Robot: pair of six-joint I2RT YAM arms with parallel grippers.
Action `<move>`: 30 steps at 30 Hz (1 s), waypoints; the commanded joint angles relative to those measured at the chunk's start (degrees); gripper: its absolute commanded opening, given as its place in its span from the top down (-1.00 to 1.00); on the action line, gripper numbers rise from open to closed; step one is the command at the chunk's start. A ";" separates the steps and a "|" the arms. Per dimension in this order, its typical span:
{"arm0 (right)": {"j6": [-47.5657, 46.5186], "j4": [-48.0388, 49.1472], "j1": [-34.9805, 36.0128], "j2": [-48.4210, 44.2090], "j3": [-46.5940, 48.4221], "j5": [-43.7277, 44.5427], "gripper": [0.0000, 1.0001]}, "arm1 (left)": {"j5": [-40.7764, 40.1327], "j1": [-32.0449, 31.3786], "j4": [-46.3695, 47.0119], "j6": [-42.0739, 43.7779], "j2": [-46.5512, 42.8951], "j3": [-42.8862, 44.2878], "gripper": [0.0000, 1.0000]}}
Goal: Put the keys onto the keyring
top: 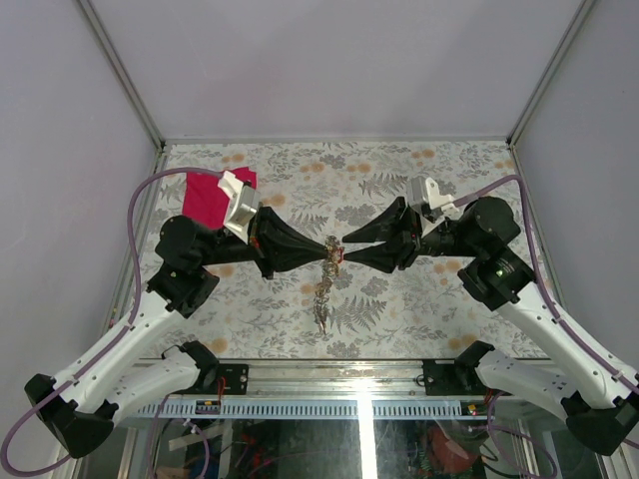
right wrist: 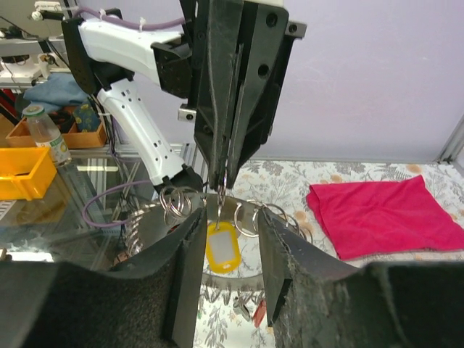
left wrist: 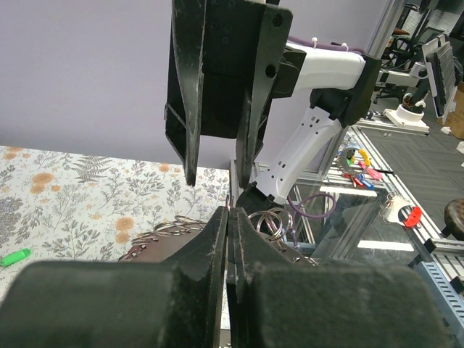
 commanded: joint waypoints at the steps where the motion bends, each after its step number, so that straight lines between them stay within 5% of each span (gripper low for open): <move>1: 4.52 9.13 0.08 0.32 0.66 -1.70 0.19 | -0.20 -0.45 6.52 -0.50 -0.43 0.18 1.00; 30: 9.05 15.04 0.79 3.90 -2.74 -2.87 0.30 | -2.19 -0.75 4.78 0.85 -0.22 0.31 1.00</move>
